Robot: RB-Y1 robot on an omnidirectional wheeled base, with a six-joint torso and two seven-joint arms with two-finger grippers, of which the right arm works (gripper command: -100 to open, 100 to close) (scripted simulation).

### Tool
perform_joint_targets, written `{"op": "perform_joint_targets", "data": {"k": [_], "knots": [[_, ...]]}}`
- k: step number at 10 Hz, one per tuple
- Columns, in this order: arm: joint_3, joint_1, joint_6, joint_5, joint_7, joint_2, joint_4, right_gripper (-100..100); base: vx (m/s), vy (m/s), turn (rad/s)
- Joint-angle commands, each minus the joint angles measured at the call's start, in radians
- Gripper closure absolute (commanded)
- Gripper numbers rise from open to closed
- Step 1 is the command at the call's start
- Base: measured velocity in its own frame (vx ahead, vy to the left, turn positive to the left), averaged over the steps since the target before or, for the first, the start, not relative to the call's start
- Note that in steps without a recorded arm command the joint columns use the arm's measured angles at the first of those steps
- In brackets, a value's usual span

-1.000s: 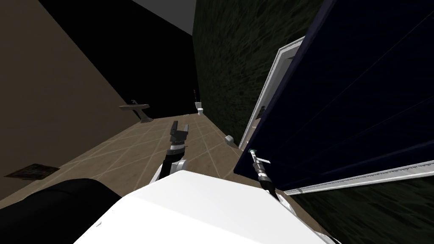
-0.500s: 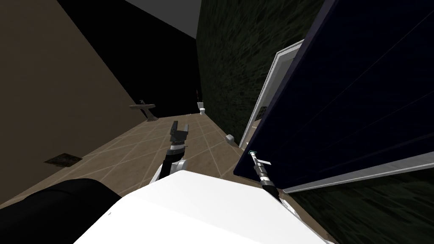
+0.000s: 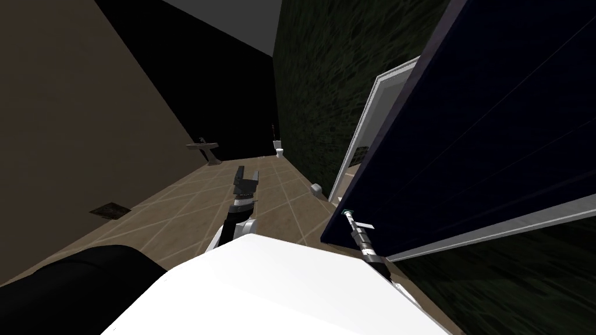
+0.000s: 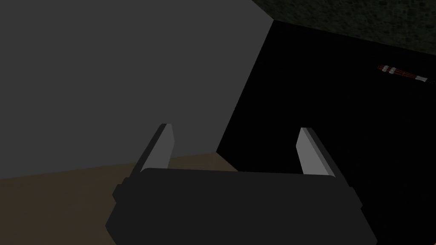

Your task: Pull the door open

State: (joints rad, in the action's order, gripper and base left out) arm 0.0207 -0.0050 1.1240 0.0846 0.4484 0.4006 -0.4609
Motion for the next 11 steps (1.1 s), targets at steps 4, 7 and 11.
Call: {"op": "perform_joint_targets", "data": {"k": [4, 7, 11], "knots": [[-0.002, 0.000, 0.055, 0.004, 0.022, 0.034, 0.026, 100, -0.073, -0.025, 0.041], [-0.014, 0.010, 0.073, 0.014, 0.027, 0.026, 0.038, 100, -0.051, -0.013, 0.049], [-0.012, 0.035, 0.115, 0.017, 0.037, 0.042, 0.053, 100, -0.147, -0.075, 0.135]]}}
